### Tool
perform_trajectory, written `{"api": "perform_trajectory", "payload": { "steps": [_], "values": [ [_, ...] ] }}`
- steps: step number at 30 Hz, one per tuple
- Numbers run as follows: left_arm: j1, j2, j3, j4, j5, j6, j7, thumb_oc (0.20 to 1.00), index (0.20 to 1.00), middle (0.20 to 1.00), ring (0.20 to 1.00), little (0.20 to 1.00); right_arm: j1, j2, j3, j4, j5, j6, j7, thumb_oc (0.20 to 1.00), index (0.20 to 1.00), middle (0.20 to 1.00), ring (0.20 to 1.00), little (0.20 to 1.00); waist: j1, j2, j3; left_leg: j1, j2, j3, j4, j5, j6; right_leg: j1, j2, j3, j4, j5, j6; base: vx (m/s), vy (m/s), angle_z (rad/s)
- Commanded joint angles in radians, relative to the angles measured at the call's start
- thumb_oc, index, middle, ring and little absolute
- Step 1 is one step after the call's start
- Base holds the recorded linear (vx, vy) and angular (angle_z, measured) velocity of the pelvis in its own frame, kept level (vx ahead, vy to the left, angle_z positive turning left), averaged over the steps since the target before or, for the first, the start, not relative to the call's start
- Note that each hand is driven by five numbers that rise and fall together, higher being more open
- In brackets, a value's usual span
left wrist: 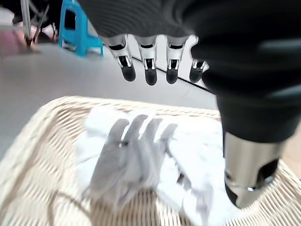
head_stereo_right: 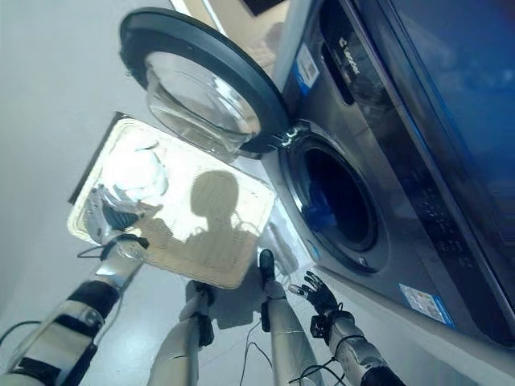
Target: Put the clothes into the washing machine.
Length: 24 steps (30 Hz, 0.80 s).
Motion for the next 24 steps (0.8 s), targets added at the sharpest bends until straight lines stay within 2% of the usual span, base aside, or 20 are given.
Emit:
{"api": "perform_trajectory", "payload": {
  "steps": [1,3,4,7,8,14,16,17,20,22,24],
  "values": [
    [0.009,0.086,0.025,0.049,0.032,0.023,0.074,1.000,1.000,1.000,1.000,1.000,0.083,-0.022,0.032,-0.046,-0.037,-0.067,0.017,1.000,1.000,1.000,1.000,1.000,0.008,-0.058,-0.017,-0.020,-0.072,0.034,0.198,-0.186,0.001,-0.019,0.055,-0.010,-0.042,0.061,0.041,0.14,0.004,-0.05],
    [-0.013,0.102,0.021,0.075,0.027,0.023,0.075,1.000,1.000,1.000,1.000,1.000,0.092,-0.026,0.042,-0.047,-0.041,-0.079,0.017,1.000,1.000,1.000,1.000,1.000,0.001,-0.069,-0.017,-0.035,-0.065,0.035,0.222,-0.201,0.002,-0.031,0.060,-0.005,-0.037,0.063,0.042,0.10,-0.010,-0.07],
    [-0.070,0.133,0.012,0.135,0.020,0.035,0.073,1.000,1.000,1.000,1.000,1.000,0.100,-0.033,0.061,-0.053,-0.036,-0.102,0.018,1.000,1.000,1.000,1.000,1.000,-0.015,-0.095,-0.017,-0.071,-0.059,0.034,0.261,-0.223,0.002,-0.060,0.067,0.002,-0.032,0.072,0.044,0.07,-0.020,-0.11],
    [-0.118,0.156,-0.011,0.188,0.006,0.053,0.064,1.000,1.000,1.000,1.000,1.000,0.107,-0.040,0.074,-0.056,-0.018,-0.121,0.025,1.000,1.000,1.000,1.000,1.000,-0.030,-0.111,-0.017,-0.105,-0.053,0.030,0.290,-0.239,0.002,-0.096,0.072,0.004,-0.019,0.077,0.046,0.07,-0.015,-0.10],
    [-0.150,0.167,-0.023,0.214,0.000,0.078,0.075,1.000,1.000,1.000,1.000,1.000,0.111,-0.045,0.080,-0.071,-0.009,-0.130,0.029,1.000,1.000,1.000,1.000,1.000,-0.042,-0.122,-0.017,-0.131,-0.052,0.026,0.306,-0.247,0.004,-0.126,0.078,0.007,-0.008,0.082,0.045,0.07,-0.008,0.00],
    [-0.251,0.215,-0.080,0.304,-0.036,0.138,0.088,1.000,1.000,1.000,1.000,1.000,0.115,-0.062,0.102,-0.119,0.038,-0.159,0.031,1.000,1.000,1.000,1.000,1.000,-0.069,-0.145,-0.017,-0.212,-0.047,0.018,0.345,-0.264,0.002,-0.218,0.093,0.014,-0.002,0.102,0.043,0.05,-0.034,0.04],
    [-0.253,0.215,-0.082,0.306,-0.036,0.140,0.087,1.000,1.000,1.000,1.000,1.000,0.115,-0.062,0.102,-0.120,0.039,-0.159,0.030,1.000,1.000,1.000,1.000,1.000,-0.070,-0.145,-0.017,-0.215,-0.047,0.017,0.347,-0.264,0.001,-0.220,0.093,0.014,-0.001,0.102,0.043,0.04,-0.035,0.02],
    [-0.288,0.227,-0.114,0.318,-0.003,0.159,0.053,1.000,1.000,1.000,1.000,1.000,0.110,-0.070,0.109,-0.134,0.050,-0.163,0.018,1.000,1.000,1.000,1.000,1.000,-0.077,-0.153,-0.017,-0.252,-0.046,0.007,0.364,-0.274,0.003,-0.262,0.100,0.011,0.009,0.105,0.043,0.05,-0.032,0.05],
    [-0.315,0.230,-0.136,0.317,-0.009,0.160,0.019,1.000,1.000,1.000,1.000,1.000,0.102,-0.077,0.117,-0.150,0.070,-0.160,0.003,1.000,1.000,1.000,1.000,1.000,-0.081,-0.159,-0.017,-0.287,-0.047,-0.003,0.374,-0.278,0.004,-0.298,0.107,0.010,0.015,0.108,0.041,0.05,-0.039,0.06],
    [-0.336,0.235,-0.151,0.311,0.010,0.108,-0.033,1.000,1.000,1.000,1.000,1.000,0.099,-0.080,0.121,-0.157,0.076,-0.158,-0.002,1.000,1.000,1.000,1.000,1.000,-0.085,-0.162,-0.017,-0.322,-0.050,-0.014,0.387,-0.286,0.007,-0.333,0.113,0.009,0.020,0.110,0.039,0.04,-0.036,0.08],
    [-0.351,0.237,-0.163,0.302,0.025,0.107,-0.052,1.000,1.000,1.000,1.000,1.000,0.098,-0.085,0.121,-0.167,0.085,-0.151,-0.002,1.000,1.000,1.000,1.000,1.000,-0.086,-0.163,-0.017,-0.340,-0.053,-0.019,0.394,-0.292,0.009,-0.350,0.116,0.008,0.022,0.110,0.038,0.03,-0.034,0.17]
  ]
}}
